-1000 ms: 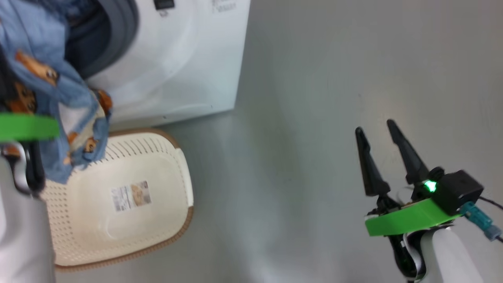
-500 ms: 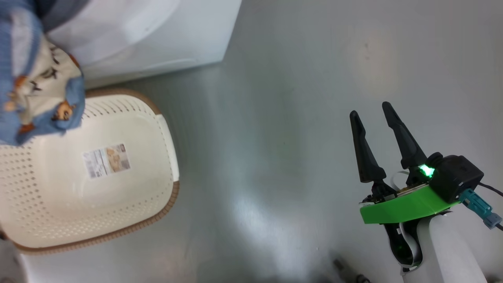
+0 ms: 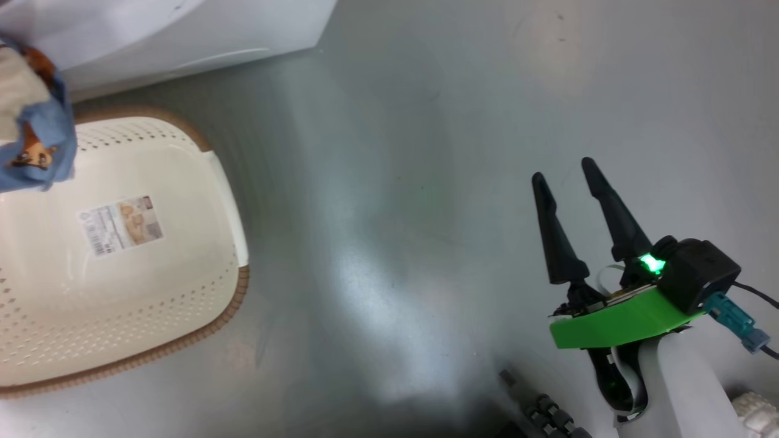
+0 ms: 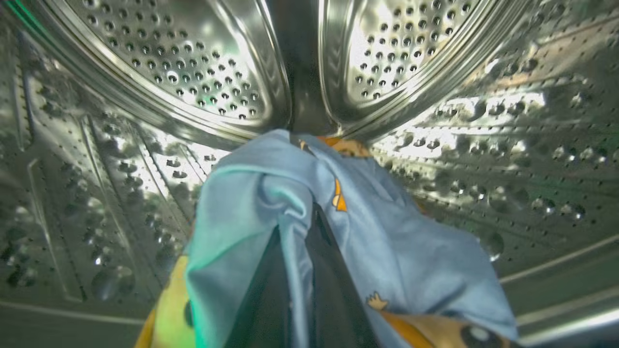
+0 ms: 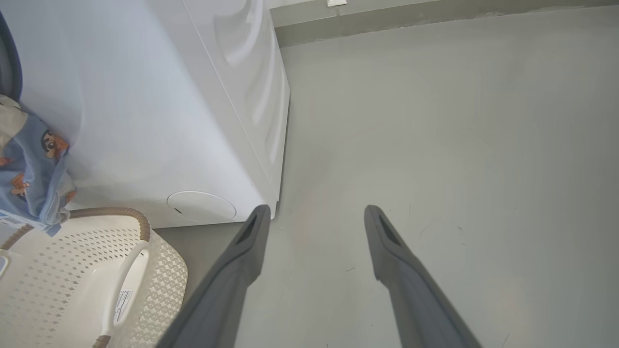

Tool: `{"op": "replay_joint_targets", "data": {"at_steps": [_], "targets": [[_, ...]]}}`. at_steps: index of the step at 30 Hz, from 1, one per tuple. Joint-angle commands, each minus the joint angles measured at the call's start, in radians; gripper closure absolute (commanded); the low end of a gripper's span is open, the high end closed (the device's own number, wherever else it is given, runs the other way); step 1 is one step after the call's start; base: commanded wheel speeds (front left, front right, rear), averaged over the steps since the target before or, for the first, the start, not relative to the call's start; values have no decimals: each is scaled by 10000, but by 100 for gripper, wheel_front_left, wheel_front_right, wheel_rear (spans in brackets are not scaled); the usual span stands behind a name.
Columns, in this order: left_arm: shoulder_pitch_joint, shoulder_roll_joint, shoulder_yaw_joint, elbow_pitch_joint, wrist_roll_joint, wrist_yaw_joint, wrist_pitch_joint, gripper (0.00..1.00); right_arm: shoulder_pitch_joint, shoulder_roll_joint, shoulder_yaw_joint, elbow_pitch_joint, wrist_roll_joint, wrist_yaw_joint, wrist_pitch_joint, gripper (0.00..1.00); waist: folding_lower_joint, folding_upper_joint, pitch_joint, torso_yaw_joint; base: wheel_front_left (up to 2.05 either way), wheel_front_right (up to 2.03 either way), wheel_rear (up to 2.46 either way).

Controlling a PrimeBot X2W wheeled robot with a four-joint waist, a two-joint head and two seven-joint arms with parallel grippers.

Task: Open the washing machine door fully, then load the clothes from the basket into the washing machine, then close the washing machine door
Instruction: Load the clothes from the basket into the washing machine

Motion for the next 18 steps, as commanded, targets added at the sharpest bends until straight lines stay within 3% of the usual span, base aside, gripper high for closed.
{"op": "replay_joint_targets", "data": {"at_steps": [1,6,14,18], "targets": [[-247,645,40,-163,-6,-31,-377,100,257,-10,300,-206,124,62,-48,0,0,0,100,-168,0,0,0],[-755,962,-144,-659,388,76,-1648,100,108,-10,558,-158,226,62,-48,0,0,0,193,-457,0,0,0],[-632,1056,97,-3229,662,111,-1729,100,151,-10,741,-85,375,62,-48,0,0,0,165,-786,0,0,0],[-368,995,155,-3111,636,75,-1730,100,152,-10,776,-39,413,62,-48,0,0,0,124,-791,0,0,0]]}}
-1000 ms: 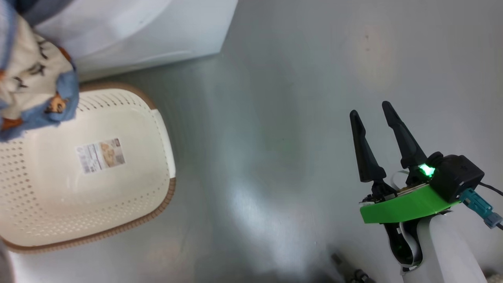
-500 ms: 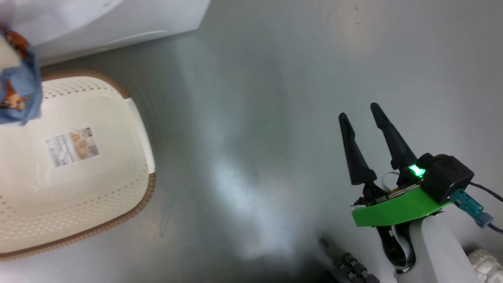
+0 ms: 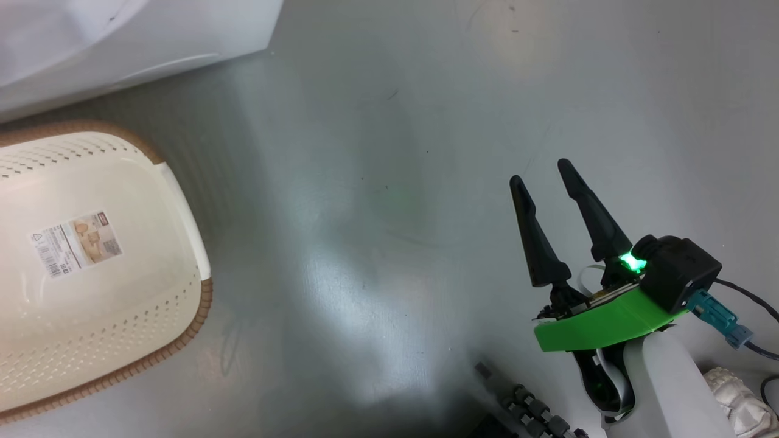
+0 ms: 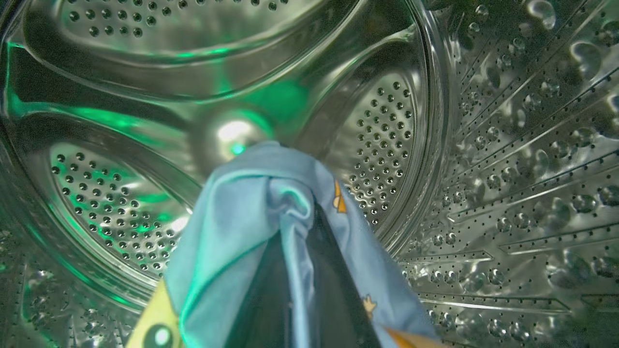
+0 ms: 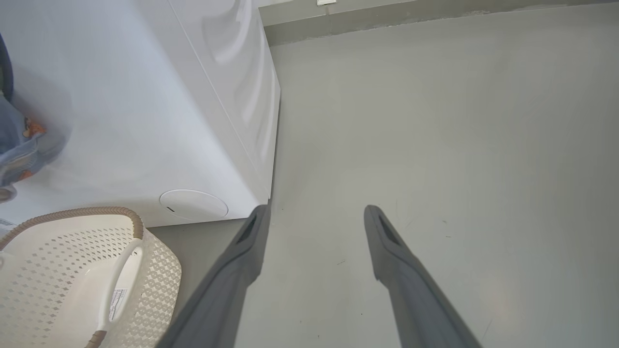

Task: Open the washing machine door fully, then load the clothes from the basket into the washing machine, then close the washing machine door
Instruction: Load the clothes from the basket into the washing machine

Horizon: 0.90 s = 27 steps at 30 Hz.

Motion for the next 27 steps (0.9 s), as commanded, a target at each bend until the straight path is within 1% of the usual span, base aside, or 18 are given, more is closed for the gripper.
{"op": "replay_joint_targets", "data": {"at_steps": [1,2,3,4,8,14,21,27], "targets": [[243,433,112,-22,-2,-18,-36,100,258,-18,247,-143,128,62,-48,0,0,0,-16,20,0,0,0],[301,402,148,214,-39,-14,-36,53,248,-18,250,-130,131,62,-48,0,0,0,-32,37,0,0,0],[301,402,148,214,-39,-14,-36,53,248,-18,250,-130,131,62,-48,0,0,0,-32,37,0,0,0],[348,394,139,477,-14,24,-36,0,237,-18,247,-119,134,62,-48,0,0,0,-46,60,0,0,0],[392,286,111,1157,-60,24,-36,0,190,-18,218,-97,149,62,-48,0,0,0,-96,171,0,0,0],[557,115,164,1247,-259,-15,-37,0,84,-18,122,-81,169,62,-48,0,0,0,-213,383,0,0,0],[1296,-168,310,528,-530,-57,-37,0,39,-18,-40,-26,176,62,-48,0,0,0,-480,676,0,0,0],[2175,-430,414,-378,-730,-85,-37,0,46,-18,-155,-25,136,62,-48,0,0,0,-702,944,0,0,0]]}}
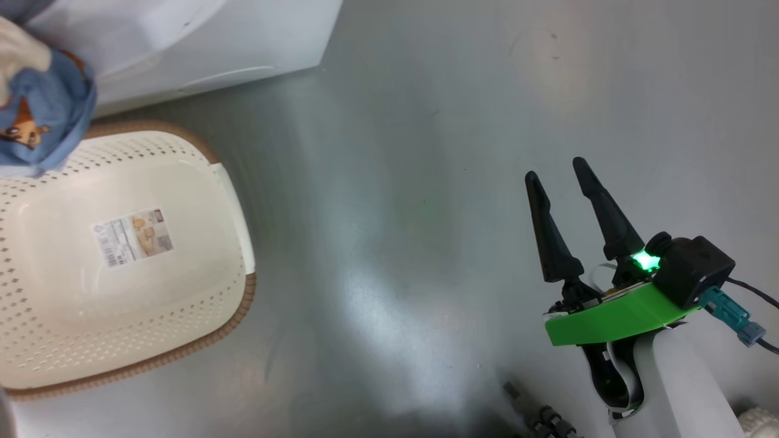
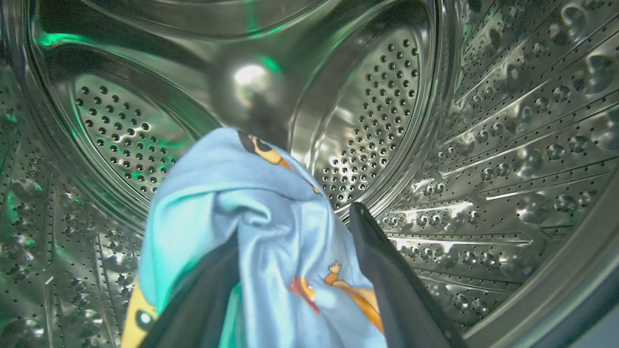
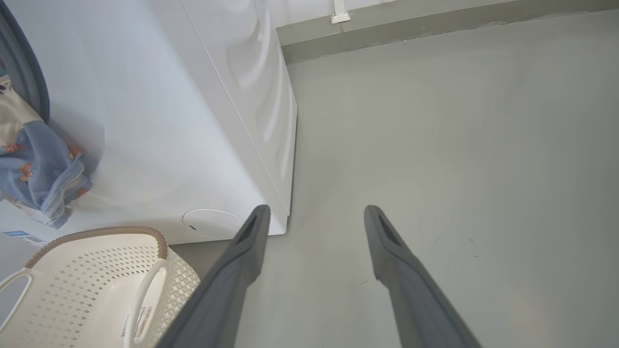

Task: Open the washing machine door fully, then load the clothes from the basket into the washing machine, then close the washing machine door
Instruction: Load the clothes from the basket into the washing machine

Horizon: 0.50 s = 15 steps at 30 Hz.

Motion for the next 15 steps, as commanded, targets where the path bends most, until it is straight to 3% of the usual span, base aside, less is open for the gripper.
{"op": "replay_joint_targets", "data": {"at_steps": [1,15], "targets": [[345,385,194,-436,-95,-63,-35,0,101,-14,162,-178,13,62,-48,0,0,0,-119,136,0,0,0],[3130,-271,764,-3085,-234,-86,-35,0,79,-14,-7,-133,-115,62,-48,0,0,0,-509,587,0,0,0]]}}
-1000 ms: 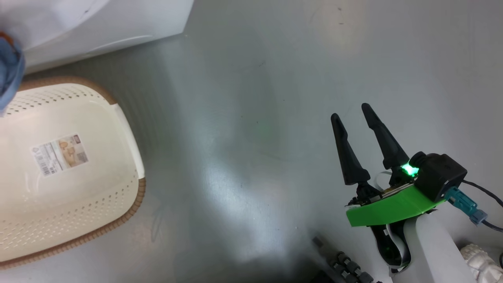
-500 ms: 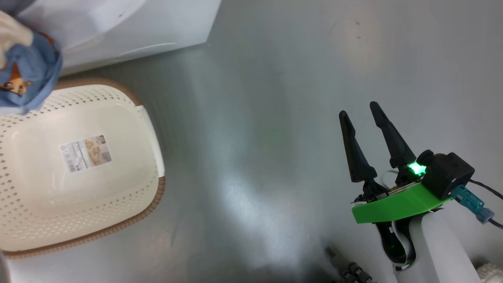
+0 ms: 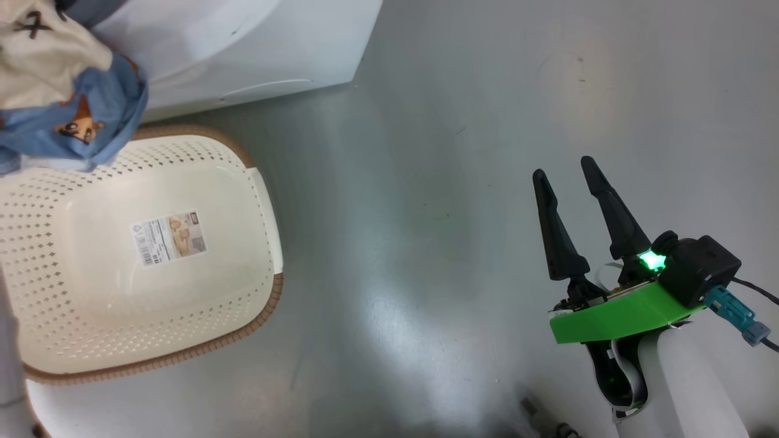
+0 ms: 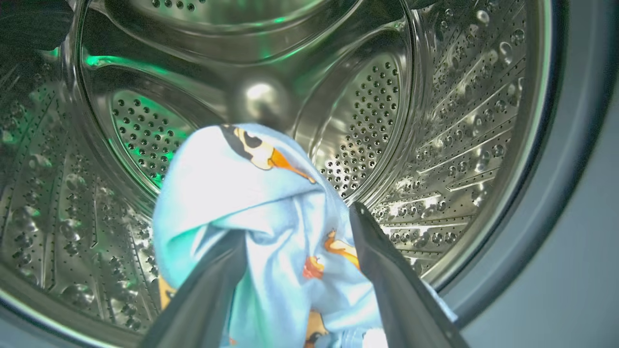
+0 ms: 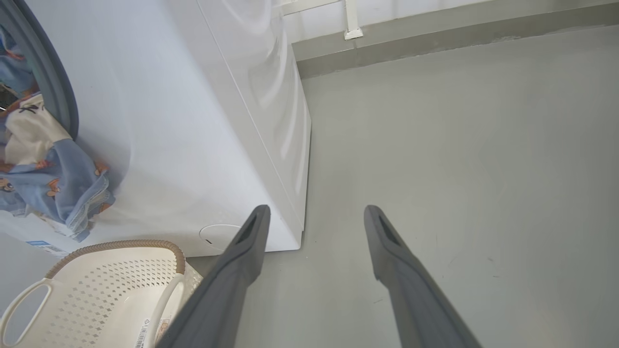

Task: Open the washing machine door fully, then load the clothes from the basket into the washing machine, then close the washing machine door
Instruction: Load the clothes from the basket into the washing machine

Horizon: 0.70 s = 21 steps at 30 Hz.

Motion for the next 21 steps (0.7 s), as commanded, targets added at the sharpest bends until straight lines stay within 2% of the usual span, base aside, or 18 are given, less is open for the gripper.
{"op": "replay_joint_targets", "data": {"at_steps": [1,8,21], "targets": [[580,342,264,-549,-4,-22,-36,0,81,-6,166,-163,-70,62,-48,0,0,-1,-66,64,0,0,0],[1289,159,301,-723,1,-28,-36,0,38,-6,152,-135,-88,62,-48,0,0,-1,-138,111,0,0,0],[2119,123,62,462,-342,-24,369,0,46,-6,136,-116,-36,62,-48,0,0,-1,-254,181,0,0,0]]}}
